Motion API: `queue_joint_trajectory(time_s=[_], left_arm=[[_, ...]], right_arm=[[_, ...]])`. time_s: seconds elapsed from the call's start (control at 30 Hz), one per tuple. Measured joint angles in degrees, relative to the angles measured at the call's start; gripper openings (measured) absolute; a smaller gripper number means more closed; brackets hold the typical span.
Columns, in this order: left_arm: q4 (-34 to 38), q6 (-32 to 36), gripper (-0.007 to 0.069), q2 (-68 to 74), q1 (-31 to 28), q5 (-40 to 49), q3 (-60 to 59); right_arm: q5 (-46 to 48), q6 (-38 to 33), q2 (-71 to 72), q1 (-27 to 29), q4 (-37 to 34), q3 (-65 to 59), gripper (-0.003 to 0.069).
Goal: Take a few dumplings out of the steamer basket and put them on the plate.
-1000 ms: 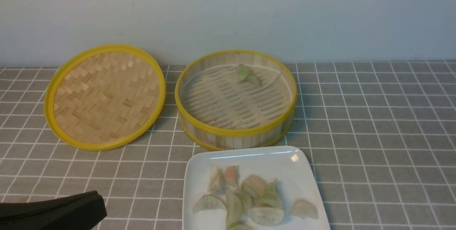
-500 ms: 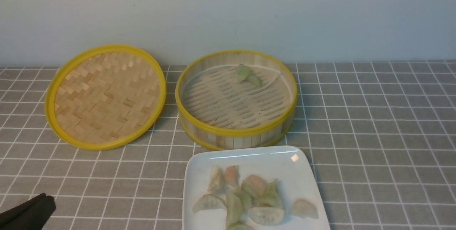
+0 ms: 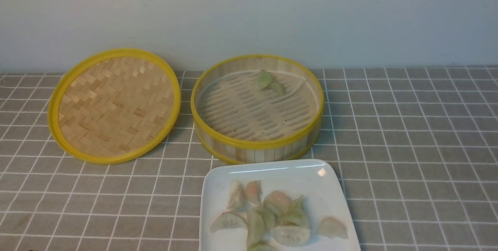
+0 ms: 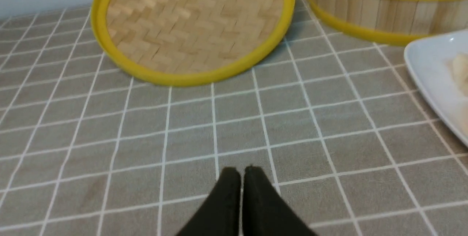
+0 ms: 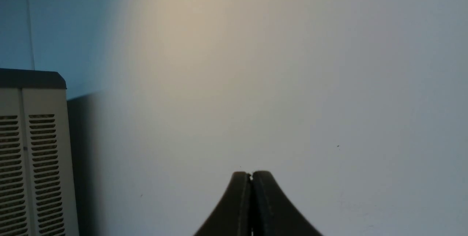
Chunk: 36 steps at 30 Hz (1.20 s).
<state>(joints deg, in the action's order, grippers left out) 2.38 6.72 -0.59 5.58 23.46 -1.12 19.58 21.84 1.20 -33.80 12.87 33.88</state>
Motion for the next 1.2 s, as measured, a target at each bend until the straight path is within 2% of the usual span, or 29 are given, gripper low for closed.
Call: queue_joint_trajectory(time_s=[1.2], left_arm=[[1.8,0.1,-0.0005,0.0,0.1,-1.4,-0.3]], right_arm=[[-0.1,-0.6,0.0,0.0,-0.1,0.0,-0.0015]])
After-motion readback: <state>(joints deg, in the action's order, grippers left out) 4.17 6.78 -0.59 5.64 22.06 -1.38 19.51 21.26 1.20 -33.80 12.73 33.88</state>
